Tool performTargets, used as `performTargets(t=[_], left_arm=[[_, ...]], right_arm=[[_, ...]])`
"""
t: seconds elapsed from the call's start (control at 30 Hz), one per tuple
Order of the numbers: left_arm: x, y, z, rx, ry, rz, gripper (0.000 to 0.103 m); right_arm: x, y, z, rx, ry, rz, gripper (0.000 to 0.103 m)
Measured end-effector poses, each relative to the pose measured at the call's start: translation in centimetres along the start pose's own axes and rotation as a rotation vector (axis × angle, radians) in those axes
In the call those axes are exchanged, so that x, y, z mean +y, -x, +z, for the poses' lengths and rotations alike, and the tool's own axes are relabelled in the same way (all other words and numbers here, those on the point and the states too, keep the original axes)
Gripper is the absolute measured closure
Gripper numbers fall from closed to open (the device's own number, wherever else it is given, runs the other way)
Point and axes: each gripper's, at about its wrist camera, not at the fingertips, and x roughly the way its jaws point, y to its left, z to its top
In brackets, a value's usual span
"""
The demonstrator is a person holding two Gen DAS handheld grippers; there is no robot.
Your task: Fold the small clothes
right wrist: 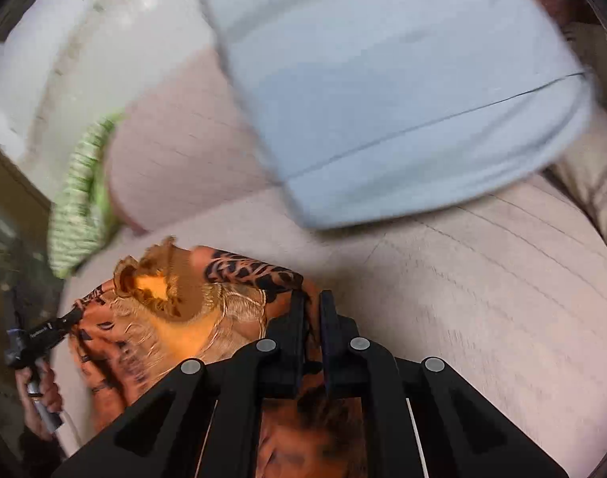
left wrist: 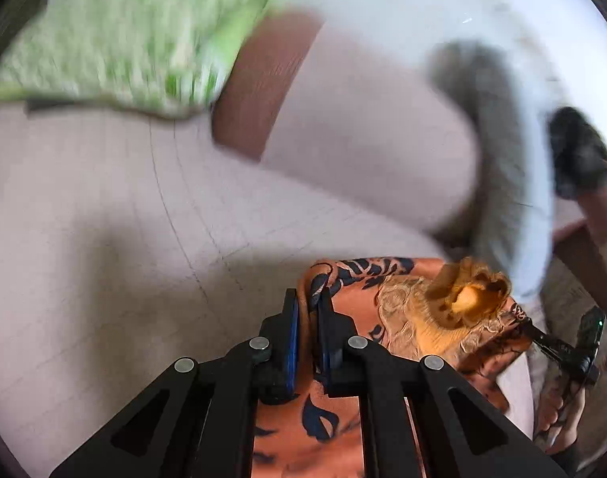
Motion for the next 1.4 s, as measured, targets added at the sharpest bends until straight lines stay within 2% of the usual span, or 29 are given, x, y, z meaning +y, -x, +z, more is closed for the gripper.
performTargets(t=[0.1,0.17,0.3,0.43,0.57,0.6,0.63,0.7,0.77,0.8,0.9,1.0,1.07,1.17,1.23,1.4], left_arm=[[-1.9,8.2,-4.1,-0.066,-0.018,-0.069,0.096],[-2.2,12.8,-7.5,-0.086,-0.023,-0.083,0.096],[0.2,18.9,-16.0,-0.052,-0.002,-0.098,0.096],[4.3,18.0,-24.5,0.088,0.146,-0.096,0.096],[6.4,15.5,-29.4,0.134,0.229,-0.052,0.093],[6.4,15.6,-29.8,0.133,0.239,-0.049,0.092],[6.1,16.2,-30.0,0.129,0.252,-0.043,0.089],[5.1,18.4,-30.6,0.113,0.262,-0.079,0.066],[4.2,20.5,-31.9,0.087,0.276,-0.110,0.054],[4.0,21.2,-32.7,0.091,0.276,-0.115,0.053],[3.6,22.4,-34.7,0.125,0.303,-0.147,0.053],[3.0,21.7,-34.8,0.168,0.349,-0.204,0.054],[2.2,20.3,-33.5,0.181,0.367,-0.226,0.053],[0.7,17.3,-32.8,0.199,0.352,-0.210,0.053],[0.5,16.0,-32.1,0.203,0.366,-0.201,0.053],[0.3,14.4,-30.4,0.191,0.411,-0.232,0.053]], right_arm=[[0.4,6.5,-3.3,-0.064,0.018,0.045,0.096],[0.3,11.4,-7.1,-0.094,0.020,0.088,0.097],[-0.6,17.3,-14.7,-0.129,-0.005,0.131,0.100],[-2.6,18.2,-23.1,-0.055,-0.082,0.081,0.100],[-4.3,15.4,-26.8,0.066,-0.174,0.036,0.098],[-4.5,15.4,-27.2,0.077,-0.191,0.019,0.093],[-4.5,15.8,-27.6,0.084,-0.216,-0.001,0.093],[-4.4,18.2,-28.5,0.043,-0.262,0.040,0.083],[-3.9,21.0,-29.6,-0.012,-0.304,0.112,0.039],[-3.7,21.9,-30.1,-0.031,-0.311,0.122,0.036],[-1.9,22.7,-31.7,-0.019,-0.304,0.160,0.036],[-0.2,21.6,-32.7,0.019,-0.281,0.183,0.036],[0.8,20.4,-33.0,0.046,-0.284,0.185,0.036],[1.3,18.3,-32.8,0.080,-0.284,0.181,0.036],[1.4,17.0,-32.6,0.095,-0.270,0.164,0.042],[1.0,15.1,-32.1,0.106,-0.318,0.175,0.045]])
